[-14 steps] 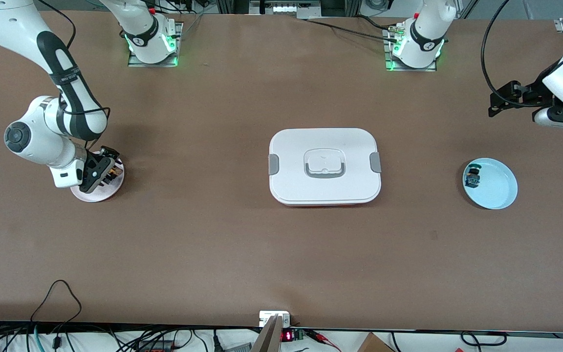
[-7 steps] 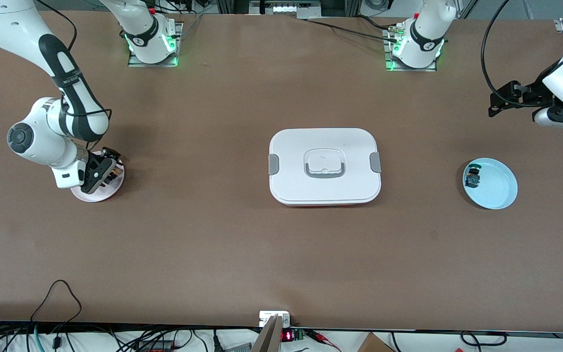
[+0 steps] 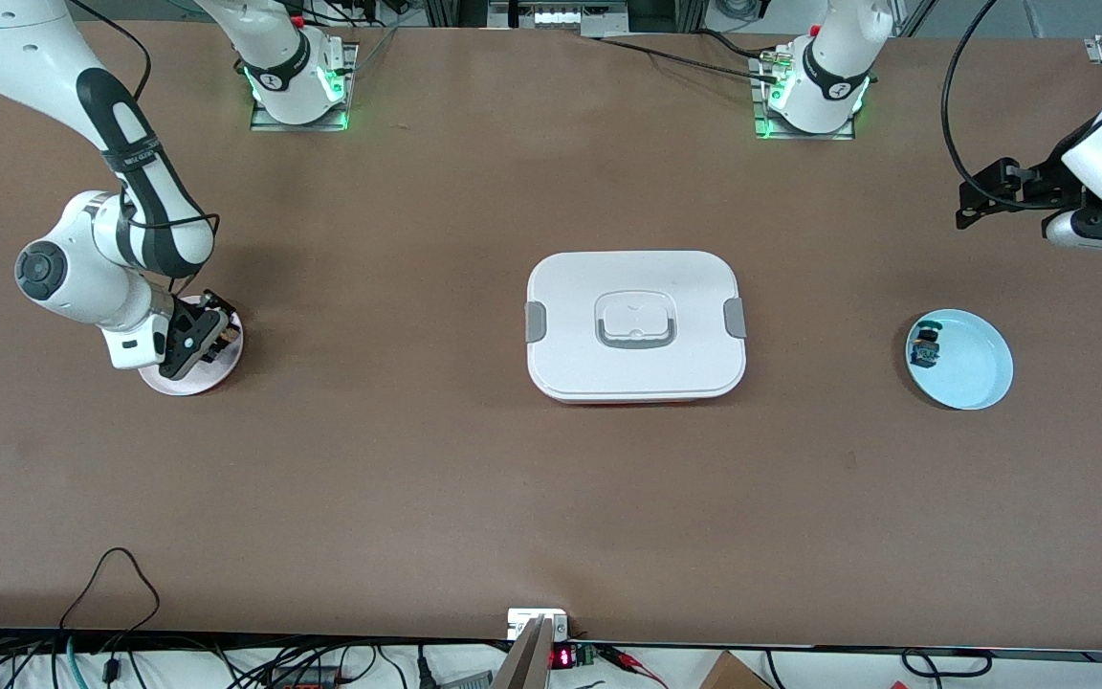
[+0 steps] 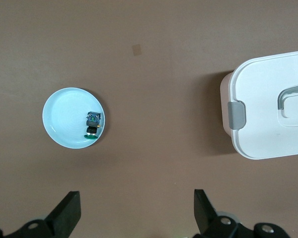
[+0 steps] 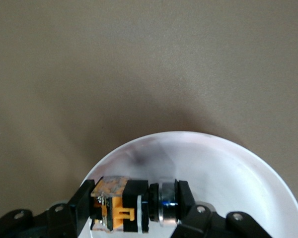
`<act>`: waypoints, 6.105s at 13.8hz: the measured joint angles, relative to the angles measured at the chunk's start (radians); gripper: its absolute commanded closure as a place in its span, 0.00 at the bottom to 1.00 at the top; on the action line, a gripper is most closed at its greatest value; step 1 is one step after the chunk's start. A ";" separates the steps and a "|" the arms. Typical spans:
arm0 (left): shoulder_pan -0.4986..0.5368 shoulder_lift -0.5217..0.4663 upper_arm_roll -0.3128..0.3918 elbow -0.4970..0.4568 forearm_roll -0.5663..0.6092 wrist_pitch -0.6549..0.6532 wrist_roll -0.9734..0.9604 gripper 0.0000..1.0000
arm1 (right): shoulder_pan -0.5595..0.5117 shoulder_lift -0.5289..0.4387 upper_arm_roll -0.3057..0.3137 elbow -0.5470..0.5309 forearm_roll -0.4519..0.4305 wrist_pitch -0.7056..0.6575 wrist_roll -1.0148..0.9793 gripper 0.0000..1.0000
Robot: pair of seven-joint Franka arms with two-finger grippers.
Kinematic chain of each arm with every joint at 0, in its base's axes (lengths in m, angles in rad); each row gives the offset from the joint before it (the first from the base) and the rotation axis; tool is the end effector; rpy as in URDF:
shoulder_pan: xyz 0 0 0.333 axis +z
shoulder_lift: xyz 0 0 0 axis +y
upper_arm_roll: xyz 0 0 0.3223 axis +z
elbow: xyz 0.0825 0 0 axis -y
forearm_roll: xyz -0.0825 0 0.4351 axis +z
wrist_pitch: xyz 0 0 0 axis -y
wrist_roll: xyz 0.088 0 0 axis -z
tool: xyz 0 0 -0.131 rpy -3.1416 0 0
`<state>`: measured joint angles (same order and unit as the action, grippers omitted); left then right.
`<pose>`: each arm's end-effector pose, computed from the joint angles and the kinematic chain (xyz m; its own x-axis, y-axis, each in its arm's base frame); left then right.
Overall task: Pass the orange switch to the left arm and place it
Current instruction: 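Close the right gripper on the orange switch, then lift the switch over the box with the right gripper while the left gripper approaches, then grasp the orange switch with the left gripper from the right gripper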
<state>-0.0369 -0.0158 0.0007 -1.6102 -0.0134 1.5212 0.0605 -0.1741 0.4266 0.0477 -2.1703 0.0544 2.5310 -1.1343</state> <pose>0.5921 -0.0233 0.5917 0.9927 -0.0971 -0.0722 -0.0961 -0.9952 0.0178 0.5793 -0.0719 0.1267 0.5750 0.8180 0.0151 0.8161 -0.5722 -0.0809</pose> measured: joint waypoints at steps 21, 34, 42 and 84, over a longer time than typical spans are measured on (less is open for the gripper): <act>0.000 0.000 0.000 0.000 0.000 0.000 0.000 0.00 | 0.108 -0.124 0.058 0.386 0.035 -0.652 -0.004 0.91; 0.000 0.000 0.000 0.000 -0.002 -0.001 0.000 0.00 | 0.125 -0.126 0.483 0.420 0.777 -0.437 -0.011 0.90; 0.008 0.044 0.002 -0.002 -0.155 -0.186 0.000 0.00 | 0.359 -0.117 0.532 0.455 1.126 -0.069 -0.011 0.90; 0.225 0.210 -0.353 -0.343 -1.487 0.115 0.340 0.79 | 0.506 0.108 0.530 0.664 1.793 -0.002 -0.844 0.78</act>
<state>0.1879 0.1941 -0.3528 -1.9533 -1.5008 1.6358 0.4006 0.3315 0.5350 0.5782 -1.5061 1.8476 2.5287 -1.9787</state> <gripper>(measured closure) 0.661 0.282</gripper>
